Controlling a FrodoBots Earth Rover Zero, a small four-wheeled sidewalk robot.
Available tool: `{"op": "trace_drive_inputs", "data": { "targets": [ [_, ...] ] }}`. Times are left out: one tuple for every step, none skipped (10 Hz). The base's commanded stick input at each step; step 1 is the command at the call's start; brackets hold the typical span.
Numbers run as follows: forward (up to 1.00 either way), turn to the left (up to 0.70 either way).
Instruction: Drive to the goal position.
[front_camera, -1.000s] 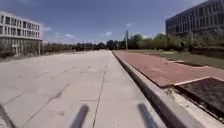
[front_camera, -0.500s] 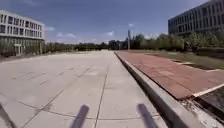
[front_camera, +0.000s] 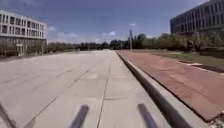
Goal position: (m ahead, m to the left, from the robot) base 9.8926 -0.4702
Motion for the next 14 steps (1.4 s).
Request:
{"op": "trace_drive_inputs", "data": {
  "targets": [
    [0.7, 0.0],
    [0.7, 0.0],
    [0.7, 0.0],
    [0.7, 0.0],
    [0.7, 0.0],
    [0.7, 0.0],
    [0.7, 0.0],
    [0.7, 0.0],
    [0.7, 0.0],
    [0.7, 0.0],
    [0.7, 0.0],
    [0.7, 0.0],
    [0.7, 0.0],
    [0.7, 0.0]
  ]
}}
